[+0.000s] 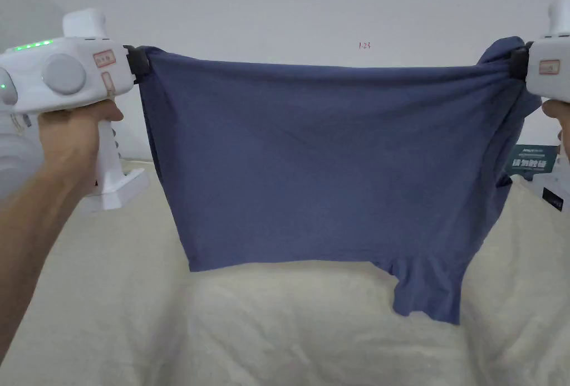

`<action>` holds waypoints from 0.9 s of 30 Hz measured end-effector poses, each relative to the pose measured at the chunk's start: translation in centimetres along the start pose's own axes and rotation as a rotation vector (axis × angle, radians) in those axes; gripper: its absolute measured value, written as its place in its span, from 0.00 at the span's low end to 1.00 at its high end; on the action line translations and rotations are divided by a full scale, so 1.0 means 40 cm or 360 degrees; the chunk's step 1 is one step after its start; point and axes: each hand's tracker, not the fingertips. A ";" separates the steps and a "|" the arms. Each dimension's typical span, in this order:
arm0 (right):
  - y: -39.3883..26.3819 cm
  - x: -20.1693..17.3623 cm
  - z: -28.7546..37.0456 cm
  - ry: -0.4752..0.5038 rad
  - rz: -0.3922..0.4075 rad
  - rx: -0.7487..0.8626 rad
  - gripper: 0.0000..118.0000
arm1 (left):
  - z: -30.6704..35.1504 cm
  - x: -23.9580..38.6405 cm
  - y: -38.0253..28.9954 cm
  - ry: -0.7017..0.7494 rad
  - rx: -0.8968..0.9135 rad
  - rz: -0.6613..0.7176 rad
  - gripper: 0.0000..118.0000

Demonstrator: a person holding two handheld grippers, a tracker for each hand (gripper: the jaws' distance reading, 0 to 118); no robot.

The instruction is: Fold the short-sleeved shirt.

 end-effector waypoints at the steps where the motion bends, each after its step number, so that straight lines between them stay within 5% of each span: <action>1: -0.027 0.001 0.012 0.0028 -0.0036 -0.0003 0.01 | 0.007 -0.006 -0.028 -0.0005 -0.0008 0.0013 0.00; 5: -0.198 0.016 0.124 0.0258 -0.0308 -0.0026 0.01 | 0.086 -0.023 -0.171 0.0014 -0.0093 -0.0003 0.00; 8: -0.332 0.007 0.267 0.0225 -0.0122 -0.0002 0.01 | 0.199 -0.034 -0.313 0.0069 -0.0053 -0.0008 0.00; 12: -0.505 0.014 0.448 0.0204 -0.0165 -0.0037 0.01 | 0.386 -0.036 -0.505 -0.0002 -0.0170 -0.0096 0.00; 17: -0.731 0.016 0.648 0.0211 0.0002 -0.0205 0.01 | 0.604 -0.029 -0.731 0.0043 -0.0371 -0.0151 0.00; 27: -1.137 0.039 0.779 0.0186 -0.0091 -0.0616 0.01 | 0.791 -0.047 -1.058 0.0125 -0.0668 -0.0145 0.00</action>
